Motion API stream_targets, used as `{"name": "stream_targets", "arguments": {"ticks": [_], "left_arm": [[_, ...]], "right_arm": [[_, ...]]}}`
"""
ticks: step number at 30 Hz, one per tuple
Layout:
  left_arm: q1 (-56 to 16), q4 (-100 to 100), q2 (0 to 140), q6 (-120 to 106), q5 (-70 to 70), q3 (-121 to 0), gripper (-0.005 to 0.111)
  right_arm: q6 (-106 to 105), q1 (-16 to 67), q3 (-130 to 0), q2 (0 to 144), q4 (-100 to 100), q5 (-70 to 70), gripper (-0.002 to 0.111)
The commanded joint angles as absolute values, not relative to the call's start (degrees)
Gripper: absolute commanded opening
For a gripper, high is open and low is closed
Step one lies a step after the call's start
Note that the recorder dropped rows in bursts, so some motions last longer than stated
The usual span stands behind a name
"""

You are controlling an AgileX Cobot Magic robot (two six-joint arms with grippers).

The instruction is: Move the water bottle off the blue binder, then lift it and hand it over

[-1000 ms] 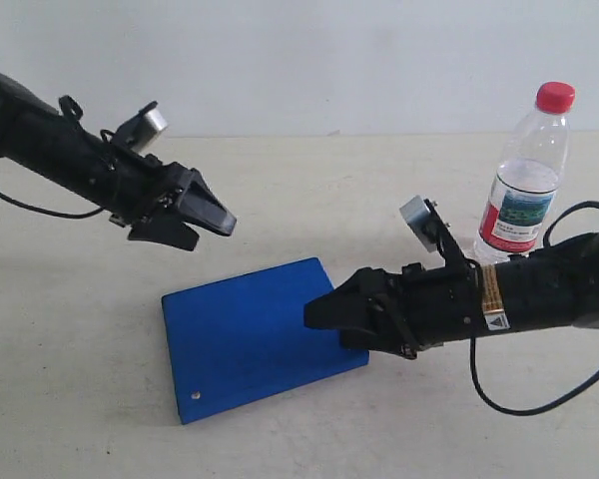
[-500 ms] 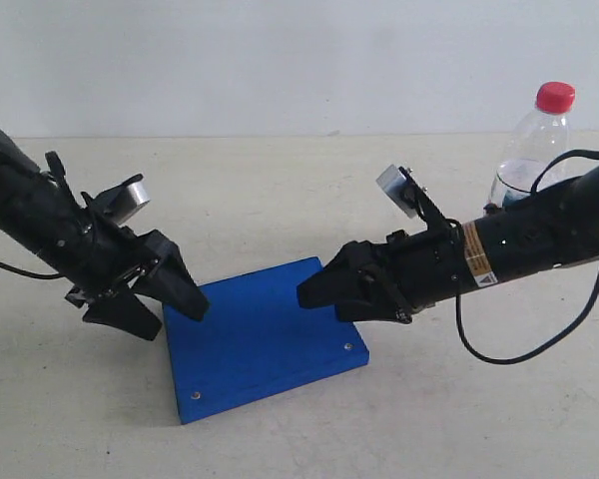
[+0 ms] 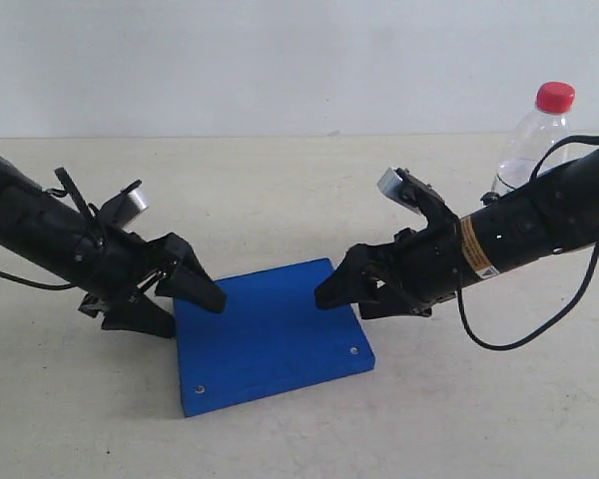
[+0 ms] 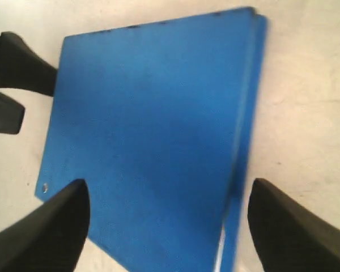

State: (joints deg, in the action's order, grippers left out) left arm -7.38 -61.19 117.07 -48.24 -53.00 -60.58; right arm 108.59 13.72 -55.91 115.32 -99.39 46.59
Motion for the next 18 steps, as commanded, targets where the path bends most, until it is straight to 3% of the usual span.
{"name": "stream_targets", "arguments": {"ticks": [1, 5, 9, 11, 13, 15, 17, 18], "left_arm": [[-9.14, -72.47, 117.41, -56.75, -58.3, -60.15, 0.081], [-9.87, -78.56, 117.41, -61.62, -69.72, -60.15, 0.081], [-9.87, -82.72, 116.98, -64.95, -69.96, -60.15, 0.079], [-9.87, -81.7, 116.97, -65.19, -69.96, -60.25, 0.072], [-9.87, -79.85, 117.44, -65.19, -69.96, -60.25, 0.059], [-9.87, -79.38, 117.54, -65.45, -69.96, -60.25, 0.038], [-9.87, -78.7, 117.54, -67.32, -69.96, -60.25, 0.01], [-9.87, -78.04, 117.54, -68.48, -69.96, -60.25, 0.005]], "right_arm": [[108.58, 13.73, -55.98, 114.9, -99.95, 48.2, 0.07], [108.58, 13.73, -55.98, 114.9, -99.95, 48.87, 0.07], [108.58, 13.73, -55.98, 114.9, -99.95, 49.55, 0.07], [108.58, 13.73, -55.98, 114.9, -99.95, 49.89, 0.07], [108.58, 13.73, -55.98, 114.9, -99.95, 50.0, 0.07], [108.58, 13.73, -55.98, 114.9, -99.95, 50.0, 0.065], [108.43, 13.73, -55.98, 114.9, -99.95, 50.57, 0.054], [107.65, 13.73, -55.98, 114.9, -99.95, 50.92, 0.051]]}}
